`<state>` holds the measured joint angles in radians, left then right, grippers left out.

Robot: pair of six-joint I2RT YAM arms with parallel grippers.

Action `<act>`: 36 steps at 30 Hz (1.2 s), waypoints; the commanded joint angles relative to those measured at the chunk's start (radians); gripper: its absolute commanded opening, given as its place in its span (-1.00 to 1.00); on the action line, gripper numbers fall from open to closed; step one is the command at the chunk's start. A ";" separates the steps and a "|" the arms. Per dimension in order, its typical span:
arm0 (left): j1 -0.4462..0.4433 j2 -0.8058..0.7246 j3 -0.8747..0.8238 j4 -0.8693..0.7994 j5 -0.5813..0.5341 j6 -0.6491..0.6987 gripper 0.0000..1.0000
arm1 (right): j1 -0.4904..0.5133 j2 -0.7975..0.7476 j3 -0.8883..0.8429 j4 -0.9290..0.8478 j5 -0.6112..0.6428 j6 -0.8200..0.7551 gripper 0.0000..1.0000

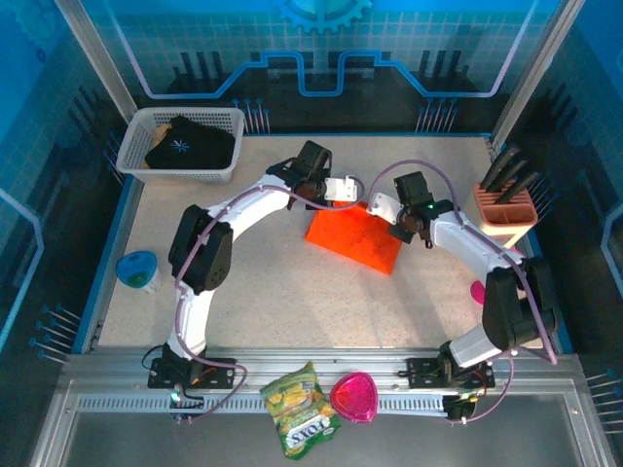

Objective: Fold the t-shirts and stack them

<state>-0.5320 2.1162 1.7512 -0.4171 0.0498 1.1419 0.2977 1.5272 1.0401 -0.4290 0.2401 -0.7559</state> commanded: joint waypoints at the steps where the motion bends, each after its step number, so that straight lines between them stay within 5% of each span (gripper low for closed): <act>1: 0.012 0.074 0.051 0.113 0.020 -0.037 -1.00 | -0.020 0.070 0.010 0.113 0.038 0.025 -1.00; 14: 0.014 0.201 0.079 0.311 0.011 -0.109 -1.00 | -0.045 0.257 0.059 0.231 0.113 0.088 -1.00; 16: 0.013 0.209 0.077 0.329 -0.006 -0.125 -0.71 | -0.046 0.278 0.071 0.244 0.134 0.127 -0.79; 23: 0.018 0.164 -0.021 0.560 -0.137 -0.246 0.91 | -0.067 0.248 0.102 0.307 0.221 0.400 0.20; 31: 0.066 -0.036 -0.124 0.679 -0.356 -0.530 0.99 | -0.139 0.188 0.425 -0.239 0.242 0.915 0.26; 36: 0.094 -0.241 -0.196 0.459 -0.359 -0.746 0.98 | -0.140 0.029 0.375 -0.394 0.056 1.087 0.30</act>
<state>-0.4519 2.0289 1.5677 0.1314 -0.2703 0.5903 0.1562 1.6524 1.4548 -0.6243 0.4118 0.1387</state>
